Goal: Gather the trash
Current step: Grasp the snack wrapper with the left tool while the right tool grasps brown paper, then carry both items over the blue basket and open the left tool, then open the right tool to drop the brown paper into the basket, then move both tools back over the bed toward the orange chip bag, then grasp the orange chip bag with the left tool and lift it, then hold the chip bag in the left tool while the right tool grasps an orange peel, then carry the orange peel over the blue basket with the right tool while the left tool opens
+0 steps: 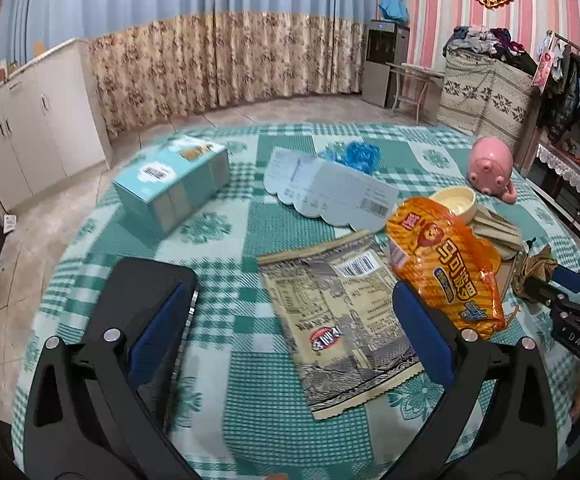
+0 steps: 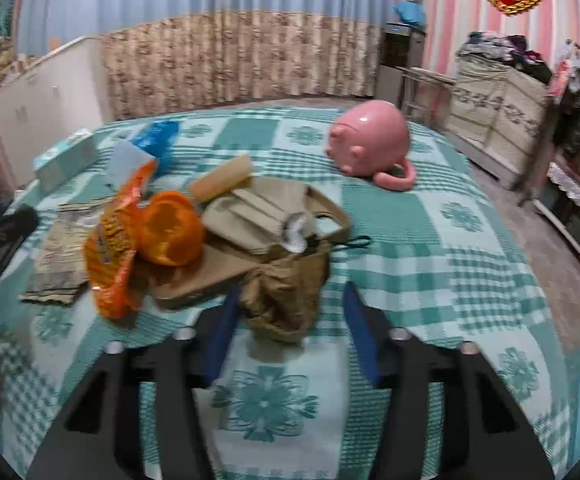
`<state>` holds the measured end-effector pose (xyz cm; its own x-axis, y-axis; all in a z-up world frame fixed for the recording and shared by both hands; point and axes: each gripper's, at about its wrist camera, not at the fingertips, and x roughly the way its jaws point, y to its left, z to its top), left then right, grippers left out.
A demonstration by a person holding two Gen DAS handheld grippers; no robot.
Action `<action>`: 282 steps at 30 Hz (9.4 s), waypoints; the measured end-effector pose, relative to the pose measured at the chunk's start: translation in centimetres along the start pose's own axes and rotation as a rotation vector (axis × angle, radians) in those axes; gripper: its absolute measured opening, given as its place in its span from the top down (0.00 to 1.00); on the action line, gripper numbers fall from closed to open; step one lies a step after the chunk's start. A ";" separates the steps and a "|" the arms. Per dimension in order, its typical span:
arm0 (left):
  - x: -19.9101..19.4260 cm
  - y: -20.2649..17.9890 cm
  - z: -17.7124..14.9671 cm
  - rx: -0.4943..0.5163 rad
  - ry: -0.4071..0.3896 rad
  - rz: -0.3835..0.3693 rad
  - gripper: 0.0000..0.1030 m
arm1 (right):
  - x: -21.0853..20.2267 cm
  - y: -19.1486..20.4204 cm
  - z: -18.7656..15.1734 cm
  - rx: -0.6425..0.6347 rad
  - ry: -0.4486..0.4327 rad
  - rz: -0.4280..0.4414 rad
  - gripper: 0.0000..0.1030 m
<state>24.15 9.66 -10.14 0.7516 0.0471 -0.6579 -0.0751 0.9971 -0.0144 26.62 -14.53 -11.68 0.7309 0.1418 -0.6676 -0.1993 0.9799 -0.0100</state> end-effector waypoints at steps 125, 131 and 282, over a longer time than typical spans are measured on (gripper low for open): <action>-6.8 -39.8 0.8 0.385 -0.206 -0.478 0.05 | -17.7 -30.7 -12.8 0.547 -0.118 -0.605 0.61; -7.7 -36.8 1.2 0.355 -0.227 -0.466 0.05 | -17.3 -29.8 -12.2 0.538 -0.144 -0.653 0.24; -6.1 -13.9 3.9 0.319 -0.175 -0.181 0.93 | -13.5 -10.5 -2.2 0.250 -0.115 -0.192 0.62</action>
<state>23.12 -4.28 -3.01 0.8361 -0.1491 -0.5280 0.2555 0.9575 0.1342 17.44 -27.06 -4.20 0.8110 -0.0482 -0.5831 0.1052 0.9924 0.0643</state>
